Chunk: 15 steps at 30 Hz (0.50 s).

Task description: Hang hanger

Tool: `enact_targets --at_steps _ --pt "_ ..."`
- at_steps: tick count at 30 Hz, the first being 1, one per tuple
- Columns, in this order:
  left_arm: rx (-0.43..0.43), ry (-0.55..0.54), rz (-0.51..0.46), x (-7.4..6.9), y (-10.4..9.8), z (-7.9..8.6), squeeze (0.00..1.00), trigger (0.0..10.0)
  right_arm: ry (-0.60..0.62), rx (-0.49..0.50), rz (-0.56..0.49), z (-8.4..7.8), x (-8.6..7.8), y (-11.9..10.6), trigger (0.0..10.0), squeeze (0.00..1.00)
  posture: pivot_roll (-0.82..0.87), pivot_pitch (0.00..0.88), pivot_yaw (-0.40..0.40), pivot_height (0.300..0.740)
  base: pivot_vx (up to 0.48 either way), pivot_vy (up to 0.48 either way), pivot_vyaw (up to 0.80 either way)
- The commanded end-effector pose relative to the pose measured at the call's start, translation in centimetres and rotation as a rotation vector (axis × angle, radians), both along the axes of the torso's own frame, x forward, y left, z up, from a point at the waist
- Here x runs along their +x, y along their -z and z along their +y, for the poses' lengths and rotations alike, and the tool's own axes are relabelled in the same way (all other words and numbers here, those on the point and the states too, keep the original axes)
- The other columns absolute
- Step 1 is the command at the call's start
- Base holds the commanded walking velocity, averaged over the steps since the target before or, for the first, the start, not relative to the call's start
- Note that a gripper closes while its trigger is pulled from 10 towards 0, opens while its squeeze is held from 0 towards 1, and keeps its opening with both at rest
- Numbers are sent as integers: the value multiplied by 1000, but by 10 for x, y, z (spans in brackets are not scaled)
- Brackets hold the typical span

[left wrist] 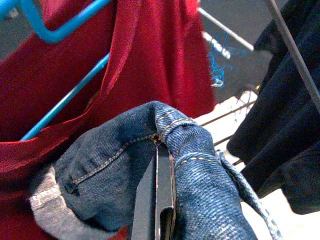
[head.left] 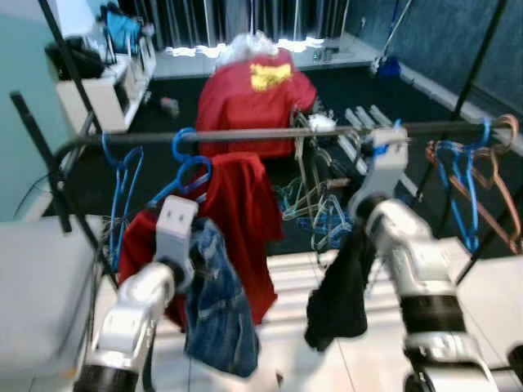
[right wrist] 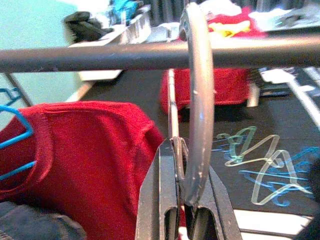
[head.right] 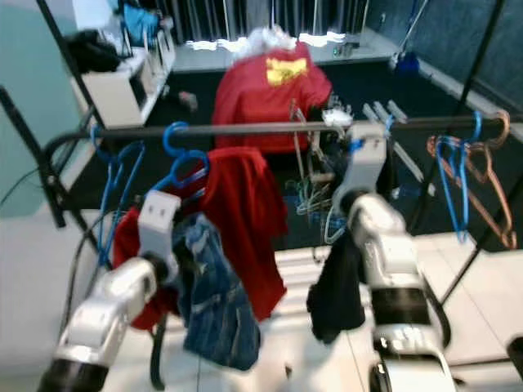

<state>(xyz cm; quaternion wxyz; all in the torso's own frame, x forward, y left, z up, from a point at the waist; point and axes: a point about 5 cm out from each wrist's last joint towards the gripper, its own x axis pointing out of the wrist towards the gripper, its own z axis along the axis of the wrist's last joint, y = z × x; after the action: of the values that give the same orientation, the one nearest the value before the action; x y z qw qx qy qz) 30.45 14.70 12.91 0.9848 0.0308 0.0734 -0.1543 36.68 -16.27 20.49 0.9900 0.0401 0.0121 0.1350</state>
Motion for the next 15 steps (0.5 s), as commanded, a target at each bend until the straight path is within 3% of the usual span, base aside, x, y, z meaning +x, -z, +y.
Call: enact_targets --at_steps 1,15 --pt "11 7 -6 -2 -2 0 0 10000 11 -2 -2 -5 4 -3 10000 0 3 26 46 740 0 0 0" --pt "4 29 14 -7 0 1 0 10000 -25 -13 -6 -7 26 -25 10000 0 2 32 44 740 0 0 0"
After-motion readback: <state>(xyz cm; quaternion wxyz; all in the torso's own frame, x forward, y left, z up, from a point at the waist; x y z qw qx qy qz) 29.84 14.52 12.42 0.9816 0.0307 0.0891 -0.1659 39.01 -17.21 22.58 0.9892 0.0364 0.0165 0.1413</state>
